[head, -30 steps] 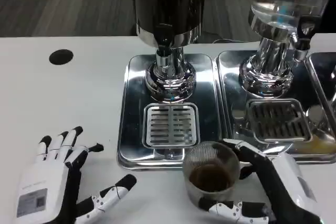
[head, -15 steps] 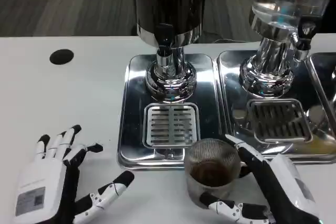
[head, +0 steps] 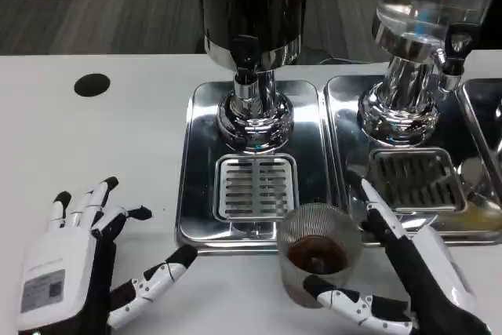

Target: Grasp the cup under the faucet to collect the drink, then remove the cup.

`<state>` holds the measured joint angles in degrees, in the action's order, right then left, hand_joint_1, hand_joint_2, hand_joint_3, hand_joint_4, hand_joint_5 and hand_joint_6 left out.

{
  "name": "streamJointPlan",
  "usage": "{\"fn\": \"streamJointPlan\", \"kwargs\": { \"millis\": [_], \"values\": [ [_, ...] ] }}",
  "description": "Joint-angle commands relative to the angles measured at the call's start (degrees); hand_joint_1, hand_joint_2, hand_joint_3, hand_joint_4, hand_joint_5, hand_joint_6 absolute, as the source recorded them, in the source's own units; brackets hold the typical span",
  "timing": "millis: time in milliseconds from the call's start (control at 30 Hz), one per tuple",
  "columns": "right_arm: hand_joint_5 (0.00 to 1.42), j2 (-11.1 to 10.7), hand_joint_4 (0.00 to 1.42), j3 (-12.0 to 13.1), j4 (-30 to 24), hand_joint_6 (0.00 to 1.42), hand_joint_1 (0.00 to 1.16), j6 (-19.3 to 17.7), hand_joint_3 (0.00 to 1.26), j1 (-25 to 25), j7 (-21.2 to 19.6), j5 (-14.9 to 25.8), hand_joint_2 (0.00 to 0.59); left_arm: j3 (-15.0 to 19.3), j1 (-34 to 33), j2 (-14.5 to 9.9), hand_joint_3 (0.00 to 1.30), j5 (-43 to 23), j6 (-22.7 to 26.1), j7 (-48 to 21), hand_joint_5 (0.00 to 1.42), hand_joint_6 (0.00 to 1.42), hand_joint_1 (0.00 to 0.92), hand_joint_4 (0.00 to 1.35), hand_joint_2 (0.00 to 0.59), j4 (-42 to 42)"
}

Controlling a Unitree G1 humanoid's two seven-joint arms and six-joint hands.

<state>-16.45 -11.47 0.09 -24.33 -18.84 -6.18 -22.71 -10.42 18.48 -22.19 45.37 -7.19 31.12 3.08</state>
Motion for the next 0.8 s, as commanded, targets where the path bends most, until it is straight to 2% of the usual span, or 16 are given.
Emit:
{"fn": "streamJointPlan", "kwargs": {
  "millis": [33, 200, 267, 300, 333, 400, 433, 500, 567, 633, 700, 733, 800],
  "values": [
    [0.00, 0.0, 0.00, 3.7, -2.2, 0.00, 0.64, -2.3, 0.00, -1.8, 1.6, 6.7, 0.164, -0.7, -0.1, -0.2, 0.44, 0.3, 0.0, -1.5, 0.11, 0.00, 0.000, 0.00, 0.104, 0.4],
    [0.00, -0.2, 0.00, 6.4, -4.0, 0.00, 0.62, -1.3, 0.00, -2.3, 4.1, 10.1, 0.170, -1.0, -0.2, 0.1, 0.43, 0.7, 0.3, -1.4, 0.10, 0.00, 0.000, 0.00, 0.104, 0.5],
    [0.00, 0.0, 0.00, 7.1, -4.1, 0.00, 0.53, -1.2, 0.00, -2.4, 5.1, 11.2, 0.198, -1.0, -0.2, 0.1, 0.42, 0.7, 0.3, -1.2, 0.09, 0.00, 0.000, 0.00, 0.105, 0.3],
    [0.00, 0.2, 0.00, 7.4, -4.0, 0.00, 0.43, -1.5, 0.00, -2.5, 5.4, 11.8, 0.232, -1.0, -0.1, 0.1, 0.40, 0.6, 0.2, -1.0, 0.09, 0.00, 0.000, 0.00, 0.104, 0.1],
    [0.00, 1.1, 0.00, 8.8, -4.0, 0.00, 0.33, -1.6, 0.00, -2.3, 4.3, 12.5, 0.301, -0.9, -0.1, 0.0, 0.38, 0.7, 0.2, -0.8, 0.09, 0.00, 0.000, 0.00, 0.108, 0.0],
    [0.00, 2.6, 0.00, 11.6, -4.1, 0.00, 0.22, -1.4, 0.00, -1.8, 1.5, 11.8, 0.407, -0.9, 0.0, 0.1, 0.36, 1.1, 0.8, -0.8, 0.09, 0.00, 0.000, 0.00, 0.108, -0.4],
    [0.00, 2.7, 0.00, 12.9, -4.7, 0.00, 0.16, 0.4, 0.00, -1.5, -1.4, 7.1, 0.452, -0.9, 0.1, 0.5, 0.35, 1.5, 1.8, -0.8, 0.08, 0.00, 0.000, 0.00, 0.120, -0.8],
    [0.00, 2.3, 0.00, 13.7, -5.6, 0.00, 0.10, 4.0, 0.00, -0.9, -6.3, -3.1, 0.512, -1.1, 0.4, 0.9, 0.31, 1.8, 2.7, -0.8, 0.08, 0.00, 0.000, 0.00, 0.125, -1.1],
    [0.00, 1.2, 0.00, 12.7, -5.2, 0.00, 0.08, 8.0, 0.03, 0.2, -10.8, -13.6, 0.544, -1.5, 0.7, 0.9, 0.27, 2.1, 2.4, 0.0, 0.08, 0.00, 0.000, 0.00, 0.120, -1.2],
    [0.00, 0.2, 0.00, 11.3, -4.3, 0.00, 0.06, 11.1, 0.06, 1.2, -15.1, -22.2, 0.571, -2.0, 1.2, 0.7, 0.22, 2.4, 1.3, 1.3, 0.08, 0.00, 0.000, 0.00, 0.113, -0.8],
    [0.00, -2.1, 0.00, 8.8, -2.3, 0.00, 0.05, 14.2, 0.07, 2.3, -19.3, -31.6, 0.577, -3.3, 2.3, 0.5, 0.16, 4.1, -0.1, 3.9, 0.08, 0.00, 0.000, 0.00, 0.104, 0.3],
    [0.00, -3.2, 0.00, 7.7, -1.2, 0.00, 0.05, 15.5, 0.07, 2.7, -20.9, -34.9, 0.579, -3.8, 2.8, 0.5, 0.14, 4.7, -0.6, 5.0, 0.08, 0.00, 0.000, 0.00, 0.102, 0.9],
    [0.00, -4.4, 0.00, 6.1, 0.5, 0.00, 0.04, 17.1, 0.07, 3.3, -22.7, -38.0, 0.579, -4.5, 3.4, 0.5, 0.13, 5.1, -1.2, 6.6, 0.08, 0.00, 0.000, 0.00, 0.096, 1.8]
  ]
}}
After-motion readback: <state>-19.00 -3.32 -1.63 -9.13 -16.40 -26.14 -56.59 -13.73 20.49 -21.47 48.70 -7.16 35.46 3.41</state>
